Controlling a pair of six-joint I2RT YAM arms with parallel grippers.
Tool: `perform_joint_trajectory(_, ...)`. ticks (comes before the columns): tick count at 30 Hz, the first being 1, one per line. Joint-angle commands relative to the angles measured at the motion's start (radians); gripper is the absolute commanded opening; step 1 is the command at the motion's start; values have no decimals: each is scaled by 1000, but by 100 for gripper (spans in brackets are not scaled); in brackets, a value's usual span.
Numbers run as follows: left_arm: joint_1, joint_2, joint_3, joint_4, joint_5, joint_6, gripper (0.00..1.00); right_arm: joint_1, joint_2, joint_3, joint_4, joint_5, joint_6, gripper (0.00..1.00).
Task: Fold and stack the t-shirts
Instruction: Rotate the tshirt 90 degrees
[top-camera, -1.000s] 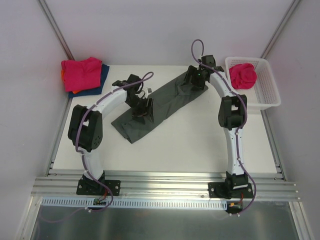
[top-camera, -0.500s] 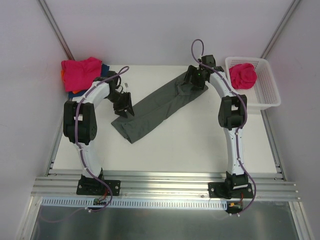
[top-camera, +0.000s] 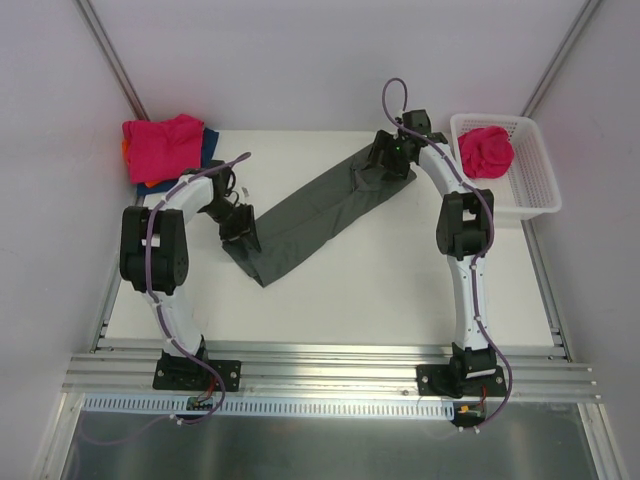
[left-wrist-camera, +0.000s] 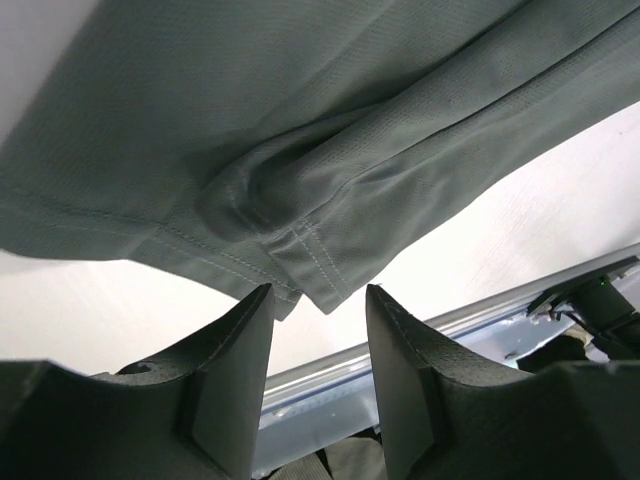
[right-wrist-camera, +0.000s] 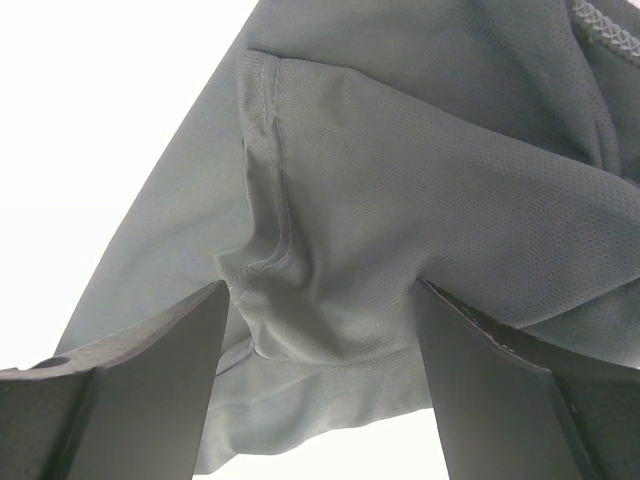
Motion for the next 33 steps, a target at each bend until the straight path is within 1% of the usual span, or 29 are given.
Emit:
perform_joint_trajectory(1, 22, -77, -8, -28, -10, -13, 42, 13, -64, 10, 21, -7, 13, 78)
perform_joint_trajectory(5, 38, -85, -22, -28, -12, -16, 42, 15, -62, 13, 22, -5, 14, 78)
perform_joint_trajectory(15, 71, -15, -22, -22, -3, -25, 42, 27, -65, 7, 19, -1, 10, 79)
perform_joint_trajectory(16, 76, -6, -22, -20, -1, -26, 38, 27, -67, 7, 19, 4, 8, 79)
perform_joint_trajectory(18, 85, 10, -23, -14, -1, -31, 36, 27, -70, 2, 17, 4, 6, 79)
perform_joint_trajectory(21, 85, 39, -17, 0, 5, -42, 36, 30, -74, -2, 17, 9, 3, 79)
perform_joint_trajectory(23, 107, 54, -13, 3, 9, -46, 35, 32, -76, -5, 17, 12, 0, 79)
perform_joint_trajectory(30, 117, 110, 27, 11, 28, -55, 36, 44, -76, -5, 17, 24, -10, 79)
perform_joint_trajectory(32, 121, 117, 40, 12, 29, -57, 34, 49, -77, -5, 16, 26, -10, 79)
perform_joint_trajectory(33, 122, 120, 47, 12, 34, -57, 32, 52, -79, -5, 17, 26, -12, 79)
